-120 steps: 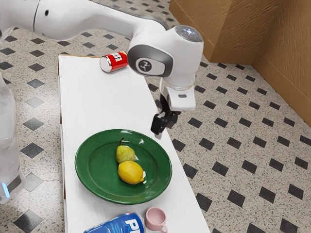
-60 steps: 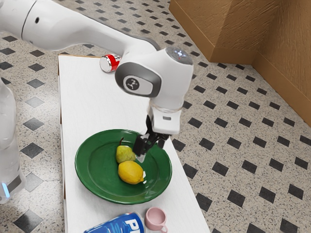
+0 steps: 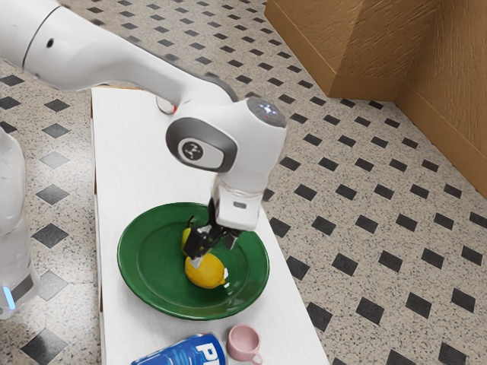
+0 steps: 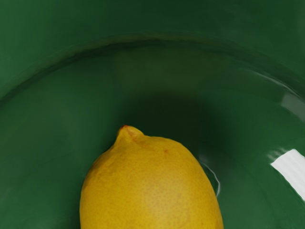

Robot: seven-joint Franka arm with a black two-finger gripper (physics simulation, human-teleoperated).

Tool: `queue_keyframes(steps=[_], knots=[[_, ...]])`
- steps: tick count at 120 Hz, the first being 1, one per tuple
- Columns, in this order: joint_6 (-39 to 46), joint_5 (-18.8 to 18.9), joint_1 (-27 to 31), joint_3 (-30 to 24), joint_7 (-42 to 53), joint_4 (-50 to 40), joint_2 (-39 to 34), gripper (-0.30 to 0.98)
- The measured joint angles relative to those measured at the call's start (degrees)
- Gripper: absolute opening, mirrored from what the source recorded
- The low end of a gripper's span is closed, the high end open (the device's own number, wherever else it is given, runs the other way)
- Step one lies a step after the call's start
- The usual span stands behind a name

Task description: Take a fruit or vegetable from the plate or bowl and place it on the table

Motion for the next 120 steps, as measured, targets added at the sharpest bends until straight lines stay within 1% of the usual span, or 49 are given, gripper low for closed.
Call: queue_keyframes(steps=[26, 80, 86, 94, 102, 120], knots=[[1.48, -0.74, -0.02, -0.02, 0.59, -1.10, 0.72, 0.69], [3.92, -0.91, -0.07, -0.36, 1.29, -2.75, 3.71, 0.68], [4.12, -0.90, -0.02, -0.36, 1.30, -3.01, 3.80, 0.62], [4.34, -0.90, -0.01, -0.36, 1.24, -3.15, 3.86, 0.48], [4.55, -0.81, -0.01, -0.35, 1.05, -3.19, 3.91, 0.37], [5.05, -0.33, -0.03, -0.70, 0.39, -3.09, 3.81, 0.21]])
